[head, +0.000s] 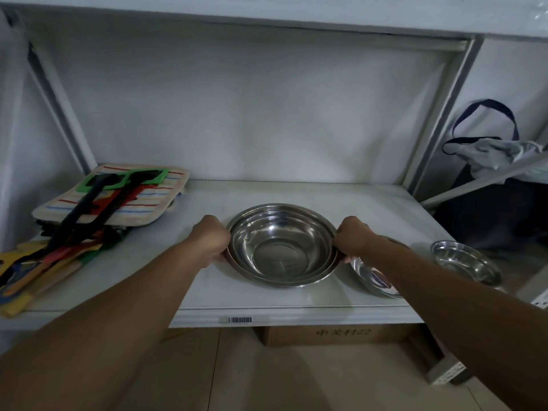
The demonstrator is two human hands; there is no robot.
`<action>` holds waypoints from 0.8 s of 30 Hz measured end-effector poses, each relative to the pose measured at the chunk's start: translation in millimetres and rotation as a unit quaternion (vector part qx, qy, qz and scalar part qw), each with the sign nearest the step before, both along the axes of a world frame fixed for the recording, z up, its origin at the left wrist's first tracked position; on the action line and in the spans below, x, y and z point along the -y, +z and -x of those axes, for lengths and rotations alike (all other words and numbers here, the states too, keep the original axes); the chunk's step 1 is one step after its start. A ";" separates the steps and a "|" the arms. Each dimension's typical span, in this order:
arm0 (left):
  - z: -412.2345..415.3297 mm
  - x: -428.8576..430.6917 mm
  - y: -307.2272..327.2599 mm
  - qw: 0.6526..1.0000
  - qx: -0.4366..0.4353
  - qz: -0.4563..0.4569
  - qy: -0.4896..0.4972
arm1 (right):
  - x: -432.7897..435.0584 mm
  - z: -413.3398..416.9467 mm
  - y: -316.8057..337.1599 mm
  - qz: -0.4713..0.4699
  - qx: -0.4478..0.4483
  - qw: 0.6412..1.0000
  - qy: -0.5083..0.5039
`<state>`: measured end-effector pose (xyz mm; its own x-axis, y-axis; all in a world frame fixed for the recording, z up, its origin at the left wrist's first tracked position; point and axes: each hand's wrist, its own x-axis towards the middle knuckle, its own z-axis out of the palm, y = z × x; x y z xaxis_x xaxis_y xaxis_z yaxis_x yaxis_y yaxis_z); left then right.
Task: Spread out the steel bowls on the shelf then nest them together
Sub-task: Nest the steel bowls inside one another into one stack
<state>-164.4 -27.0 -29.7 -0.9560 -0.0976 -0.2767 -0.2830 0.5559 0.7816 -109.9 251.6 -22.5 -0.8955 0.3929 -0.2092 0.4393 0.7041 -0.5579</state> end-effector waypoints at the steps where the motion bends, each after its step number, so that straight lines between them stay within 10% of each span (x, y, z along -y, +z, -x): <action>1: -1.4 -1.4 -3.5 1.000 0.003 0.005 0.001 | -0.8 -1.2 -2.4 -0.001 0.005 1.000 0.000; 12: -8.0 -1.7 -9.8 0.996 -0.002 0.091 -0.013 | -6.7 -6.3 -8.0 -0.030 0.002 0.999 0.036; 15: -21.3 -9.5 8.0 0.944 -0.151 0.291 -0.047 | -23.4 -17.2 6.8 -0.086 -0.034 0.995 0.039; 19: -76.3 -66.4 39.8 0.914 -0.348 0.171 -0.121 | -72.6 -41.7 19.8 -0.022 -0.110 0.993 -0.024; 24: -148.2 -159.3 21.0 0.964 -0.010 -0.044 -0.262 | -118.2 -95.6 4.1 0.272 -0.129 0.936 -0.180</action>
